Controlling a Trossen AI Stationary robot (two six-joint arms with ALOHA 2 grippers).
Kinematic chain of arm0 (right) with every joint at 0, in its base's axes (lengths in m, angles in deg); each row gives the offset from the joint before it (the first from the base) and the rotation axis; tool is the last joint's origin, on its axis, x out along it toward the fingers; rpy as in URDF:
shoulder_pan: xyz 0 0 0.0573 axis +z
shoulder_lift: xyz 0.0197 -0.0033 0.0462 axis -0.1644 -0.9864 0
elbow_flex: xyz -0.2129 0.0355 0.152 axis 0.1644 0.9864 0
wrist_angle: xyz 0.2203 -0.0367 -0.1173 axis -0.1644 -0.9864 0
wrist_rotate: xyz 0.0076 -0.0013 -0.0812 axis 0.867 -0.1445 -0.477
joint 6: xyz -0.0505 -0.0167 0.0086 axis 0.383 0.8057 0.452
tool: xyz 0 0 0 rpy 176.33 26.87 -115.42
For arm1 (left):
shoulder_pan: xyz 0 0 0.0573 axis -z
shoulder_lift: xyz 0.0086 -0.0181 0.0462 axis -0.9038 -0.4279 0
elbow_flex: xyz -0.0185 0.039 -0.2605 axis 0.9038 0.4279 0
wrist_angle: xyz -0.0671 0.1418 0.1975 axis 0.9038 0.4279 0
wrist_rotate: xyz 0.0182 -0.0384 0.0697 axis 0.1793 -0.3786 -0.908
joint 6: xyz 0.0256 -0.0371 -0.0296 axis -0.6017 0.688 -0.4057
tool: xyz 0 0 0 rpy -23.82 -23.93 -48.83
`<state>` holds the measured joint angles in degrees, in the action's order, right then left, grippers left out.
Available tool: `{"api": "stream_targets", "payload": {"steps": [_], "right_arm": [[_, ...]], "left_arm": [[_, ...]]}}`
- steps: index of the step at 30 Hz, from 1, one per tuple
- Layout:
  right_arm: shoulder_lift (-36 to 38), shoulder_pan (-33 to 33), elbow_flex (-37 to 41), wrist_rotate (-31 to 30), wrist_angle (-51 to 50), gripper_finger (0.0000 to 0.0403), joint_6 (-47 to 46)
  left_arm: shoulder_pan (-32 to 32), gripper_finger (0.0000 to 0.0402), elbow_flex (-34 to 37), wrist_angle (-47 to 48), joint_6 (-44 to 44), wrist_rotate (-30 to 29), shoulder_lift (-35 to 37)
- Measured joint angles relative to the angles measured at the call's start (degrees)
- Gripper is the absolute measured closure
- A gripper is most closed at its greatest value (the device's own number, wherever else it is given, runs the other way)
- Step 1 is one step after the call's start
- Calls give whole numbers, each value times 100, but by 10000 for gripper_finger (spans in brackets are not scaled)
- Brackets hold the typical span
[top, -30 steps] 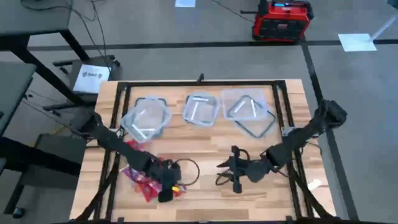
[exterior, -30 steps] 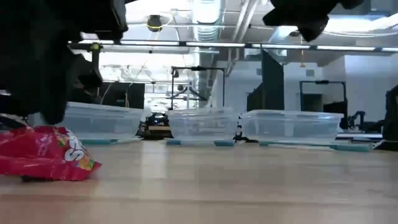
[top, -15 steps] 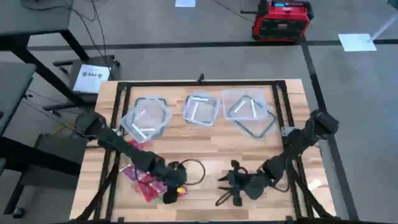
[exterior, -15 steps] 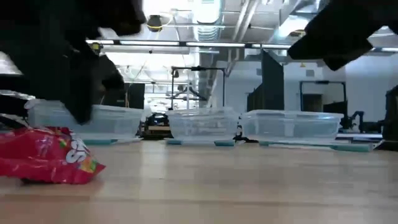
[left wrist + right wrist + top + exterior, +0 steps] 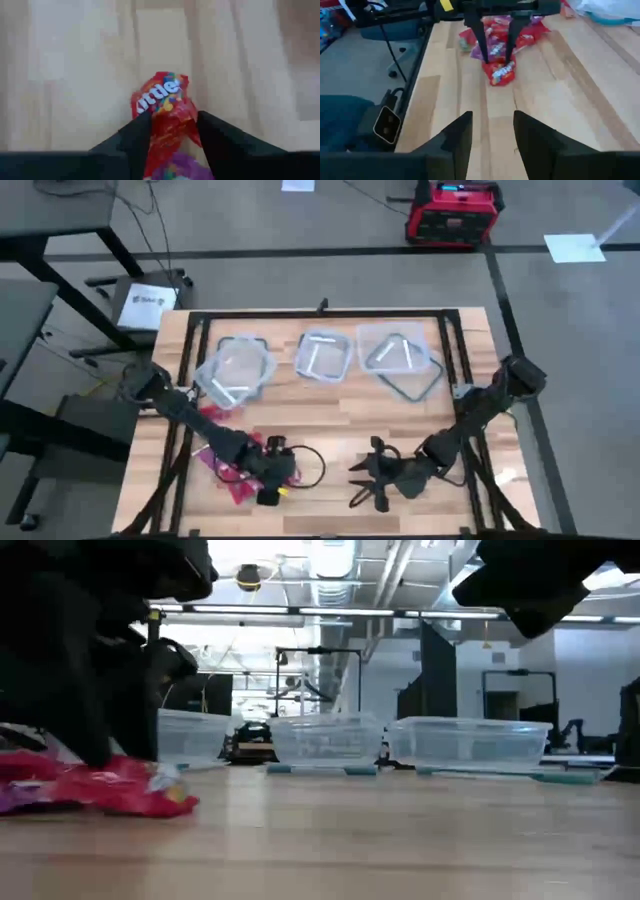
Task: Sort candy
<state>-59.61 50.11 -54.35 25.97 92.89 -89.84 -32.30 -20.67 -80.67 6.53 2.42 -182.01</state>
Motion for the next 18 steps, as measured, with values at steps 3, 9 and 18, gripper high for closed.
{"api": "stream_targets", "payload": {"steps": [3, 9, 18], "right_arm": [[0, 0, 0, 2, -22, 271, 1], [0, 0, -2, 4, -43, 271, 0], [0, 0, -2, 4, -65, 271, 0]], "left_arm": [[-100, 253, -3, -37, -52, -83, -258], [-296, 281, -37, -231, 48, -125, -759], [-403, 389, -54, -499, 290, -279, -723]]}}
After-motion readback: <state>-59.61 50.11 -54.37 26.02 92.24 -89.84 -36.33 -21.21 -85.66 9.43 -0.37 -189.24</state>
